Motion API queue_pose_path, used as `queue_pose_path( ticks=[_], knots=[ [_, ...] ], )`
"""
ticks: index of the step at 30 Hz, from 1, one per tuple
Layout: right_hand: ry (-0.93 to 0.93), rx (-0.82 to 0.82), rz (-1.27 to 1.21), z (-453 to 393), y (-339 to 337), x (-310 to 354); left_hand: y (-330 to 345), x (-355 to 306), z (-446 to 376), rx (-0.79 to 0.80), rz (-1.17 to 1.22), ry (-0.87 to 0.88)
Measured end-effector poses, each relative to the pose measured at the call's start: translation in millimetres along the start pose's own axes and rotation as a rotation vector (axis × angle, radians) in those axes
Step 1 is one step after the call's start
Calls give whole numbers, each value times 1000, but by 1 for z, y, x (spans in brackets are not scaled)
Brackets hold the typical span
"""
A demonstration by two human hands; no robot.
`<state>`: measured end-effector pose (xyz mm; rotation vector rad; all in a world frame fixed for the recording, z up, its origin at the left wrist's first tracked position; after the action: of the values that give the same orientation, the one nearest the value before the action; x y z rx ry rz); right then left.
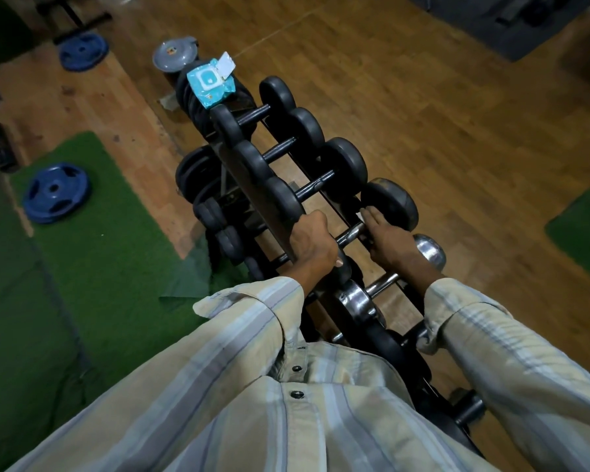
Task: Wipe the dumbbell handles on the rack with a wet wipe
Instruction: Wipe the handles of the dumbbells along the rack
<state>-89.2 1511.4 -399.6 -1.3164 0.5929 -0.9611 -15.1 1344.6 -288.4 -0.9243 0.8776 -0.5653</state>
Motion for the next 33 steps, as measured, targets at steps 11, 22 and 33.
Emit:
queue_pose_path(
  ticks=[11,22,33],
  knots=[
    [373,-61,-191,32,14,46,-1,4,3,49,16,9],
    [796,-133,-1183,-3,-5,51,8,9,-1,-30,26,49],
    [990,-75,-2107,-11,2,25,11,8,-2,-26,35,53]
  ],
)
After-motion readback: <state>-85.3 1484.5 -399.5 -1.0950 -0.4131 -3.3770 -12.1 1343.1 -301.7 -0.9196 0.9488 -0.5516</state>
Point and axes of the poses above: each hand's wrist, its own z-axis away from the middle knuckle, its own y-axis out of the palm, x = y × z, the point moved 3 cm from there along -z, towards the middle knuckle, and after that the axes turned 3 degrees about z, right-handed, at the moved point
